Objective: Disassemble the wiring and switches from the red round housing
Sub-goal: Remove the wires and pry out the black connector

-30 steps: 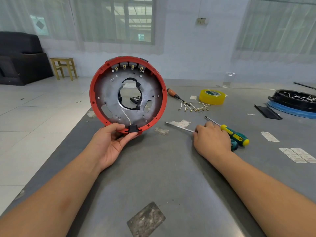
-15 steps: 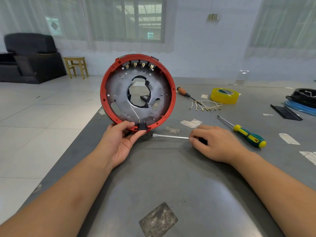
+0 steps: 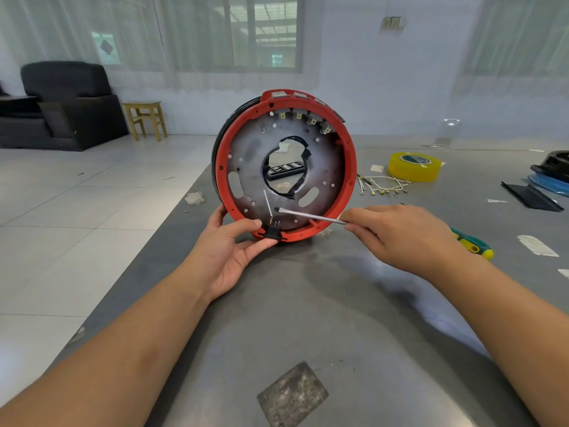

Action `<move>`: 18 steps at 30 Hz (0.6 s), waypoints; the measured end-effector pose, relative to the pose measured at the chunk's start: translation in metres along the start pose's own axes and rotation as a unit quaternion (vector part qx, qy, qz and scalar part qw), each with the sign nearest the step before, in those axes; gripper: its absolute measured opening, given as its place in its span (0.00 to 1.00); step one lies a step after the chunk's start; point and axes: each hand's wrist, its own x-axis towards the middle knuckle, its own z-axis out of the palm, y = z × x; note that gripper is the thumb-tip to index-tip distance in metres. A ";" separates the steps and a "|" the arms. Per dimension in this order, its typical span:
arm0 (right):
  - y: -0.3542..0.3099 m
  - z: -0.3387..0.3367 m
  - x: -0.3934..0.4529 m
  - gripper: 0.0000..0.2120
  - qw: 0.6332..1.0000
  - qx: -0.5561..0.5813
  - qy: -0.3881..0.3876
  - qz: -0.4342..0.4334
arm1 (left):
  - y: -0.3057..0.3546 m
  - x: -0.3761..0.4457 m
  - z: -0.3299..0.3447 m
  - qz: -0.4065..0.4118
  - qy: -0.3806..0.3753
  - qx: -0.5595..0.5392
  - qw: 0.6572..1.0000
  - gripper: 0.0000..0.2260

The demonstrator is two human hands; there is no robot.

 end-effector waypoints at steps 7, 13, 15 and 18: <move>0.005 -0.004 0.001 0.21 0.999 -0.012 -0.050 0.004 | -0.001 0.000 0.001 0.008 -0.027 0.024 0.999 0.34; 0.006 -0.010 0.003 0.23 0.998 -0.018 -0.061 -0.002 | -0.002 -0.002 0.004 0.015 -0.040 0.023 0.999 0.36; 0.008 -0.011 0.003 0.21 0.998 -0.016 -0.065 -0.001 | -0.002 -0.003 0.004 0.017 -0.041 0.031 0.999 0.37; 0.008 -0.012 0.003 0.18 0.998 0.007 -0.065 0.007 | -0.003 -0.003 0.004 0.018 -0.042 0.045 0.998 0.38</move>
